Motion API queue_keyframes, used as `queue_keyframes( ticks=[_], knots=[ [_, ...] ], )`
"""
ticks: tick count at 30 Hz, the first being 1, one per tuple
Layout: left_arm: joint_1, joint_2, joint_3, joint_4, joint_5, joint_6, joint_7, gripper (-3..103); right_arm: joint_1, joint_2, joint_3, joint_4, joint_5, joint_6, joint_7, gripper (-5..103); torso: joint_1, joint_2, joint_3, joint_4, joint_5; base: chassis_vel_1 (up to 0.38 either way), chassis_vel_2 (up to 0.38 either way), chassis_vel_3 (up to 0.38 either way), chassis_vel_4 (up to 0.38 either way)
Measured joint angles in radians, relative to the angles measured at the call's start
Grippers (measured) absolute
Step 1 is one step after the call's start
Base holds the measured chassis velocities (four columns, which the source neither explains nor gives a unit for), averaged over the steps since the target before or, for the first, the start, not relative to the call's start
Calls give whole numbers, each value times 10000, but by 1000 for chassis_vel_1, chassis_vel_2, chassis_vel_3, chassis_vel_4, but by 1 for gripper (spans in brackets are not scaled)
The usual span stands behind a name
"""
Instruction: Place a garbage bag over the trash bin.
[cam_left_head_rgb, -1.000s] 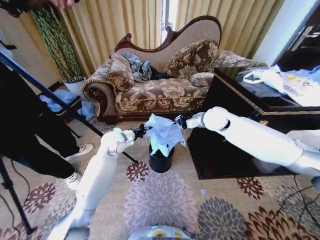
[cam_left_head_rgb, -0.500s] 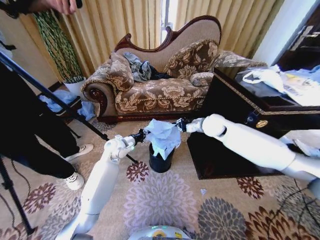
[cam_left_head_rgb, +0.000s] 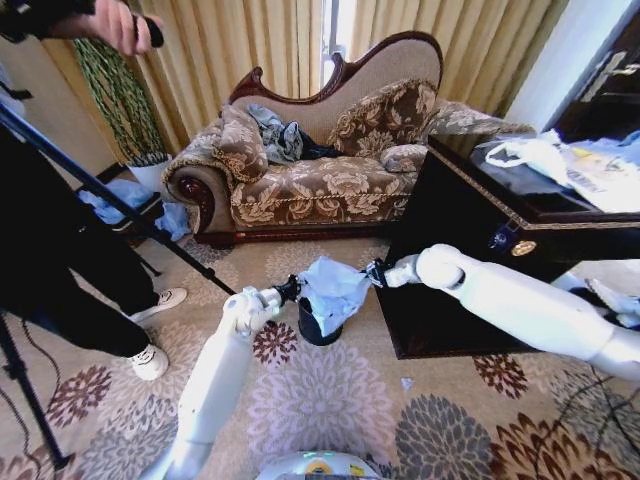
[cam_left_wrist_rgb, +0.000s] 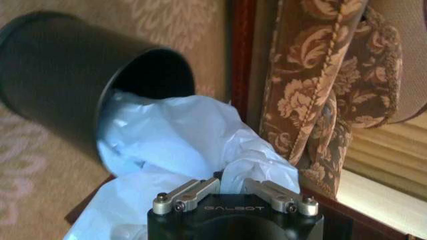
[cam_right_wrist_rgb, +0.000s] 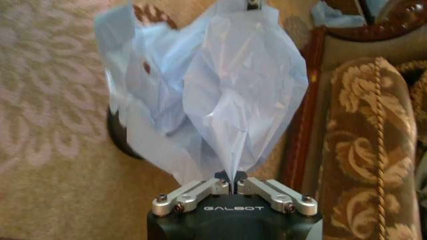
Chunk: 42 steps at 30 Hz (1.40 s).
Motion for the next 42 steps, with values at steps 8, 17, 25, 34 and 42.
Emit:
queue_keyframes(
  ticks=[8,17,25,34,42],
  knots=[
    [1213,-409,-792,-420,-180,-20,22,0,256,451,-868,119,100,20,-43,0,0,-1,1,4,3,0,0,0,0],
    [1611,-1025,-1366,23,-468,5,24,0,1857,1144,-2573,-253,606,300,-511,0,0,0,0,3,0,0,0,0,0],
    [1006,-936,-1512,733,-581,94,161,0,2780,1508,-3376,-505,946,437,-779,0,1,0,1,-1,-1,0,0,0,0],
    [513,-469,-1588,618,-808,91,127,0,3024,1808,-2843,-787,1164,466,-440,7,2,0,2,3,0,0,0,0,0],
    [285,-458,-1336,828,-762,97,81,0,3703,1163,-2784,-128,1788,459,-474,33,1,0,1,2,-2,0,0,0,0]
  ],
)
